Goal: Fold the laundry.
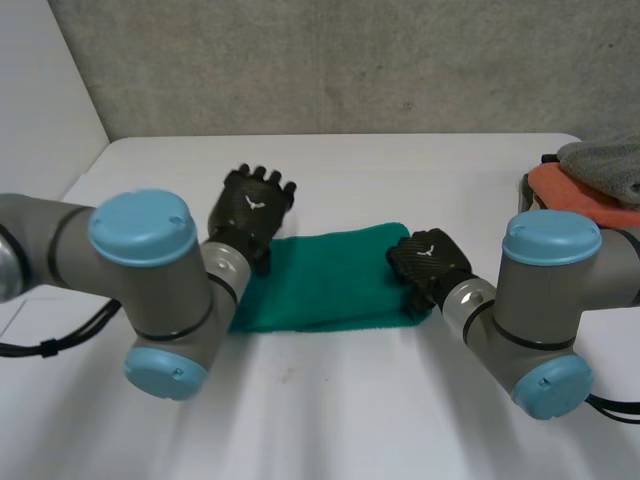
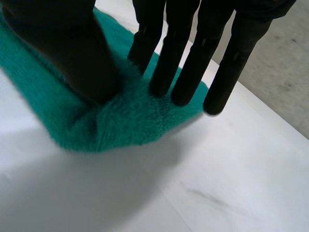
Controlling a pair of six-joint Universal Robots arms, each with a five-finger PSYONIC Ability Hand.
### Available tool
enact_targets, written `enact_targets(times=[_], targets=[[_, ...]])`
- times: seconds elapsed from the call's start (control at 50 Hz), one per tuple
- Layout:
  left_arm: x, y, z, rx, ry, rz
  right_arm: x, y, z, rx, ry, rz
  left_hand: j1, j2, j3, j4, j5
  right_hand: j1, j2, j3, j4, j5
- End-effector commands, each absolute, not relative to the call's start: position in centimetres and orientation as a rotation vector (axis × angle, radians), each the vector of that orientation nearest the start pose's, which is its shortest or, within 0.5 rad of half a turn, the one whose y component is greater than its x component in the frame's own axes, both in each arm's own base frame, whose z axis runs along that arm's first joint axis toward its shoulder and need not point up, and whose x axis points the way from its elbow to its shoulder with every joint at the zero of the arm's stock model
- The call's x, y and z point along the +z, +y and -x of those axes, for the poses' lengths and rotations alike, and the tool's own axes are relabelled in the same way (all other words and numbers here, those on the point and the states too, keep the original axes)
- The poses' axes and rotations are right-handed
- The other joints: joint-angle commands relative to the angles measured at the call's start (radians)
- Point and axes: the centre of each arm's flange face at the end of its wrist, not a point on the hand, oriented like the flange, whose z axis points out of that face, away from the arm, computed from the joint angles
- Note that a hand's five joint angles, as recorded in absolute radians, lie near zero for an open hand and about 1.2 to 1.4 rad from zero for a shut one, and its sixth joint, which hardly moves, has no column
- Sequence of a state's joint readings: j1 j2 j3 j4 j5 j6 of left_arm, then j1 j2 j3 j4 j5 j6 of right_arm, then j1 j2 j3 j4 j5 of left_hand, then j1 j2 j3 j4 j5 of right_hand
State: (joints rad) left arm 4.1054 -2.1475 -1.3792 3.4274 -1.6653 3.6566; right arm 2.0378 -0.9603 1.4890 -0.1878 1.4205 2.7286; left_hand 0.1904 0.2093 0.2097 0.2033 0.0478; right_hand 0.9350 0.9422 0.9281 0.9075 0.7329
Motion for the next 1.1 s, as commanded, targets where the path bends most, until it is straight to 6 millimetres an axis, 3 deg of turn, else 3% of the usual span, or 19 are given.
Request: enact_targets(times=[0.02, 0.18, 0.2, 0.26, 0.3, 0.36, 0.42, 0.48, 0.5, 0.52, 0.54, 0.56, 0.64, 0.68, 0.74, 0.8, 0.92, 0.98, 1.1], targets=[[17.6, -26.9, 33.8, -2.091, 2.045, -1.141, 13.5, -28.6, -28.4, -1.865, 2.237, 1.096, -0.012, -0.031, -0.031, -0.025, -0.044, 0.461, 0.454, 0.468, 0.489, 0.489], [22.5, -29.1, 29.5, -2.129, 1.978, -0.841, 18.6, -28.8, -29.2, -2.296, 1.97, 1.309, -0.015, -0.034, -0.034, -0.028, -0.047, 0.461, 0.454, 0.468, 0.489, 0.489], [22.8, -29.2, 29.1, -2.128, 1.977, -0.819, 18.9, -28.5, -29.8, -2.326, 1.918, 1.337, -0.015, -0.034, -0.034, -0.028, -0.047, 0.461, 0.454, 0.468, 0.489, 0.489], [23.6, -29.2, 27.9, -2.131, 1.972, -0.767, 20.1, -25.3, -34.3, -2.384, 1.566, 1.476, -0.016, -0.035, -0.035, -0.029, -0.048, 0.461, 0.454, 0.468, 0.489, 0.489], [23.7, -29.2, 27.0, -2.123, 1.986, -0.737, 19.7, -22.0, -37.7, -2.312, 1.316, 1.551, -0.016, -0.035, -0.035, -0.029, -0.048, 0.461, 0.454, 0.468, 0.489, 0.489], [23.7, -29.3, 26.0, -2.113, 2.008, -0.694, 17.0, -18.3, -40.4, -2.135, 1.114, 1.663, -0.015, -0.034, -0.034, -0.028, -0.047, 0.461, 0.454, 0.468, 0.489, 0.489], [23.2, -29.1, 25.3, -2.106, 2.059, -0.65, 14.7, -16.6, -40.9, -1.985, 1.07, 1.727, -0.015, -0.034, -0.034, -0.028, -0.047, 0.461, 0.454, 0.468, 0.489, 0.489], [22.7, -28.7, 25.3, -2.111, 2.111, -0.629, 12.8, -16.0, -40.6, -1.867, 1.13, 1.773, -0.016, -0.035, -0.035, -0.029, -0.048, 0.461, 0.454, 0.468, 0.489, 0.489], [22.7, -28.7, 25.2, -2.114, 2.12, -0.621, 12.8, -16.1, -40.5, -1.86, 1.152, 1.776, -0.016, -0.035, -0.035, -0.029, -0.048, 0.326, 0.318, 0.333, 0.353, 0.353], [22.7, -28.6, 25.4, -2.125, 2.131, -0.611, 13.0, -16.4, -40.3, -1.848, 1.19, 1.773, -0.016, -0.035, -0.035, -0.029, -0.048, -0.292, -0.299, -0.285, -0.264, -0.264], [22.7, -28.5, 25.5, -2.133, 2.135, -0.61, 13.2, -16.5, -40.2, -1.842, 1.215, 1.764, -0.016, -0.035, -0.035, -0.029, -0.048, -0.623, -0.631, -0.617, -0.596, -0.596], [22.8, -28.5, 25.5, -2.14, 2.136, -0.608, 13.3, -16.5, -40.2, -1.842, 1.234, 1.753, -0.016, -0.035, -0.035, -0.029, -0.048, -0.76, -0.768, -0.754, -0.733, -0.733], [23.6, -28.7, 26.1, -2.198, 2.129, -0.588, 16.0, -19.0, -39.5, -1.91, 1.397, 1.538, -0.016, -0.035, -0.035, -0.029, -0.048, -0.76, -0.768, -0.754, -0.733, -0.733], [24.5, -28.3, 27.3, -2.261, 2.118, -0.596, 19.7, -22.0, -37.8, -1.972, 1.507, 1.264, -0.016, -0.035, -0.035, -0.029, -0.048, -0.76, -0.768, -0.754, -0.733, -0.733], [25.0, -27.3, 29.4, -2.332, 2.138, -0.632, 22.6, -24.3, -36.1, -1.934, 1.599, 0.975, -0.016, -0.035, -0.035, -0.029, -0.048, -0.76, -0.768, -0.754, -0.733, -0.733], [24.3, -26.7, 30.9, -2.347, 2.182, -0.671, 22.4, -25.0, -35.7, -1.821, 1.677, 0.863, -0.016, -0.035, -0.035, -0.029, -0.048, -0.76, -0.768, -0.754, -0.733, -0.733], [21.4, -23.9, 33.8, -2.242, 2.321, -0.837, 18.6, -26.5, -36.2, -1.568, 1.934, 0.88, -0.009, -0.028, -0.029, -0.022, -0.041, -0.76, -0.768, -0.754, -0.733, -0.733], [18.7, -23.7, 33.9, -2.077, 2.404, -0.887, 16.9, -27.2, -36.2, -1.452, 2.034, 0.902, -0.009, -0.028, -0.029, -0.022, -0.041, -0.76, -0.768, -0.754, -0.733, -0.733], [15.9, -23.6, 32.7, -1.819, 2.481, -0.886, 14.3, -28.1, -36.7, -1.329, 2.133, 0.915, -0.009, -0.028, -0.029, -0.022, -0.041, -0.76, -0.768, -0.754, -0.733, -0.733]])
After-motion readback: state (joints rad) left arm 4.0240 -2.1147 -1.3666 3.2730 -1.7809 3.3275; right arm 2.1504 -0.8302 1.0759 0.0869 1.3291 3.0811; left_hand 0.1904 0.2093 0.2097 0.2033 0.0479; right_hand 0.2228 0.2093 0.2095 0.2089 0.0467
